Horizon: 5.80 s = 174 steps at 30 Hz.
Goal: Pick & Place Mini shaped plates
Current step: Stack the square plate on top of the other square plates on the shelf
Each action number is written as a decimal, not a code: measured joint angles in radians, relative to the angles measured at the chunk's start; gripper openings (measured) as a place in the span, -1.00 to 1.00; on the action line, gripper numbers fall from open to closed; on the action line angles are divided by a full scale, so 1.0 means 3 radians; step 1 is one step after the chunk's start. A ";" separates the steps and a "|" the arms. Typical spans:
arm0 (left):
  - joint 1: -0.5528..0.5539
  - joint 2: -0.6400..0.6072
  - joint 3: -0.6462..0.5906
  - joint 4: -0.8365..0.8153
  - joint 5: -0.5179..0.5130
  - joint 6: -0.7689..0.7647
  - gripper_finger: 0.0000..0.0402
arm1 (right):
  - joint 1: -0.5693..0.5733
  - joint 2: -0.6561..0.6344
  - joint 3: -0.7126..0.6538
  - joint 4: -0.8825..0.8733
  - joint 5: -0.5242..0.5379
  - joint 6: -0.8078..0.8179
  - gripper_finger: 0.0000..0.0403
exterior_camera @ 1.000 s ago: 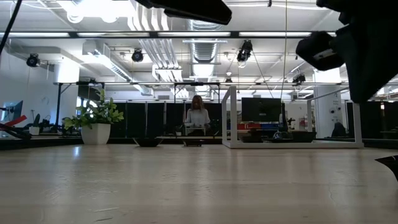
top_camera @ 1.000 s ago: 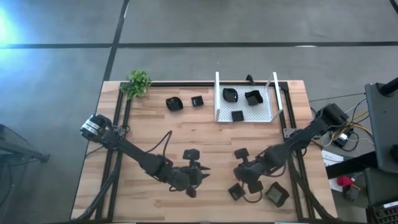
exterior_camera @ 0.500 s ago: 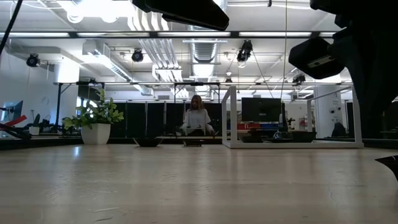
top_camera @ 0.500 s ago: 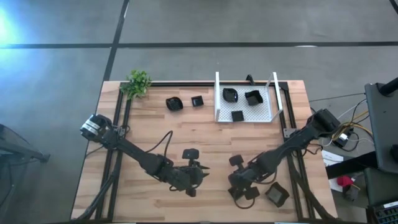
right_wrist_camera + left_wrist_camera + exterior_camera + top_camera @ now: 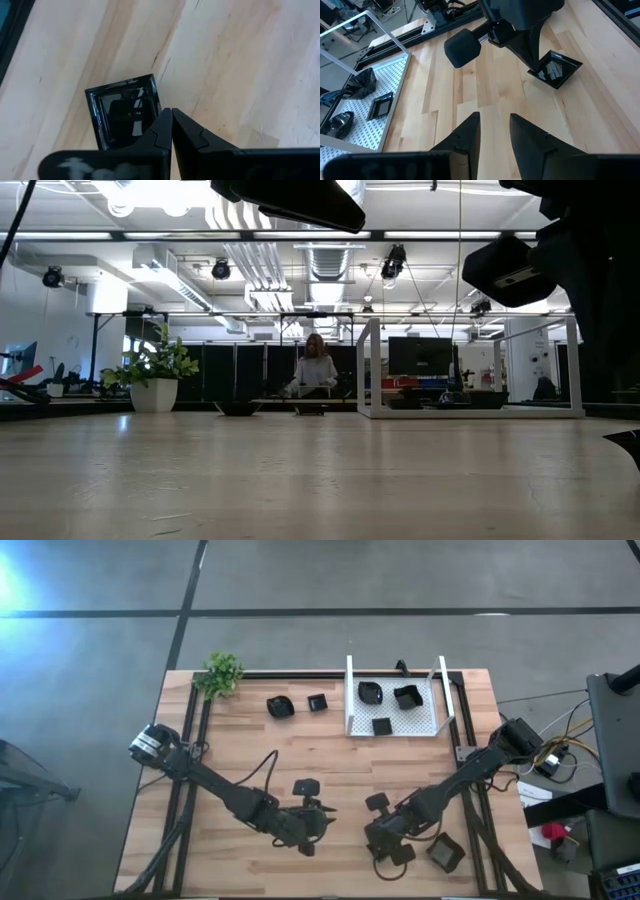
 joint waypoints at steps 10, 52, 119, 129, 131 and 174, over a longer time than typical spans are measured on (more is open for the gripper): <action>-0.0001 -0.0001 0.0000 0.0000 0.0000 0.0003 -0.50 | -0.0001 -0.0001 0.0000 -0.0009 -0.0143 0.0103 -0.96; 0.0000 -0.0003 0.0000 0.0000 0.0000 0.0024 -0.50 | 0.0005 0.0008 -0.0001 0.0021 -0.0208 -0.0007 -0.96; -0.0003 -0.0003 0.0001 0.0001 -0.0001 0.0006 -0.50 | -0.0025 0.0032 -0.0772 0.1129 -0.0387 -0.0167 -0.91; -0.0001 -0.0003 0.0001 -0.0001 -0.0001 0.0006 -0.50 | -0.0023 -0.0120 -0.0675 0.1009 -0.0396 -0.0217 -0.96; -0.0001 -0.0003 0.0003 -0.0016 0.0000 0.0006 -0.50 | -0.0035 -0.0207 -0.0619 0.0860 -0.0384 -0.0244 -0.96; 0.0044 -0.0003 0.0038 0.0097 -0.0830 -0.0094 -0.50 | -0.3676 -0.0968 -0.0563 -0.0678 -0.0390 -0.2752 -0.96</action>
